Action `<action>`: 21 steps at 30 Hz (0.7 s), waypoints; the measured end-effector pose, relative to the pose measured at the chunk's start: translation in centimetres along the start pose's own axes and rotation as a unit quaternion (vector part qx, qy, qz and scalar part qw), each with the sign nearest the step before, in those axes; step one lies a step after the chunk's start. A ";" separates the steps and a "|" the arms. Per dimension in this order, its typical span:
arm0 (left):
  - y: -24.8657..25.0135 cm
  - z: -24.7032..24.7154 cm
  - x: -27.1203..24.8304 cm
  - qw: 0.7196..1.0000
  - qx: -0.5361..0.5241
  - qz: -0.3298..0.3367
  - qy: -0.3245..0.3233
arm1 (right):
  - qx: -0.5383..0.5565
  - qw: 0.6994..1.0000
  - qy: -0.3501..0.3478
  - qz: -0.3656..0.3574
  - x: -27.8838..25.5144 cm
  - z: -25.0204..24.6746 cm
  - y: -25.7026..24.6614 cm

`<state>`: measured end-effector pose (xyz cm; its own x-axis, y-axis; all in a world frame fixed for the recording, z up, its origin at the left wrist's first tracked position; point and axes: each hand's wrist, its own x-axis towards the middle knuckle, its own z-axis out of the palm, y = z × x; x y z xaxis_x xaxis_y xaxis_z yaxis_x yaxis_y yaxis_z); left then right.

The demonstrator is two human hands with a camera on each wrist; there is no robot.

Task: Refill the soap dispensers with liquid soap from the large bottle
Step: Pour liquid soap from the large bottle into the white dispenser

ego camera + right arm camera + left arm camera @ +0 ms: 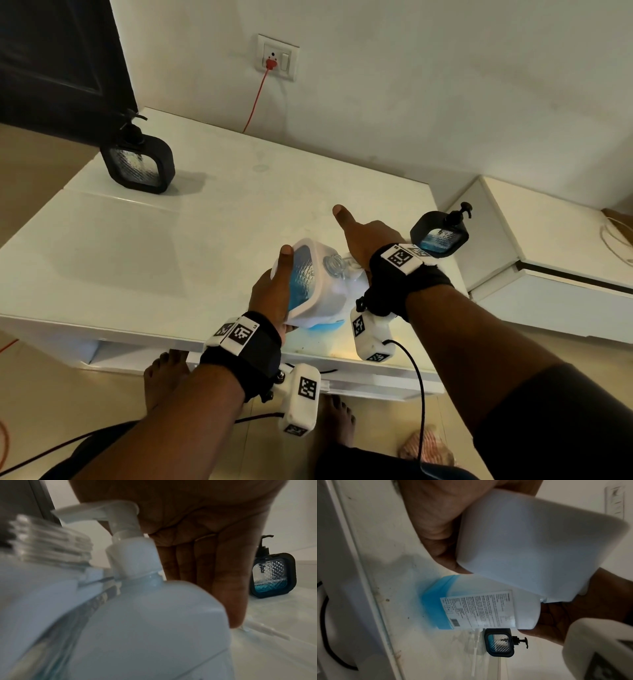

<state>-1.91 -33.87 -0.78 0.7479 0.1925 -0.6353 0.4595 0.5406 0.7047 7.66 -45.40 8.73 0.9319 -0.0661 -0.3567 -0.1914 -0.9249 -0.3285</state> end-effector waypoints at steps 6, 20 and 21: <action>0.1 0.1 0.1 1.000 0.013 0.000 0.009 | 0.045 0.997 -0.066 0.002 -0.2 -0.8 -0.4; -0.3 0.0 0.4 1.000 0.012 0.005 -0.002 | -0.012 1.000 -0.002 -0.008 0.2 -0.1 0.1; -0.3 0.0 0.4 1.000 0.009 0.007 -0.003 | -0.017 1.000 0.002 -0.009 0.2 0.0 0.2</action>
<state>-1.74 -33.90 -1.24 0.7573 0.1944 -0.6235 0.4578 0.5229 0.7190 7.79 -45.58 8.59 0.9361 -0.0514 -0.3480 -0.1646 -0.9383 -0.3040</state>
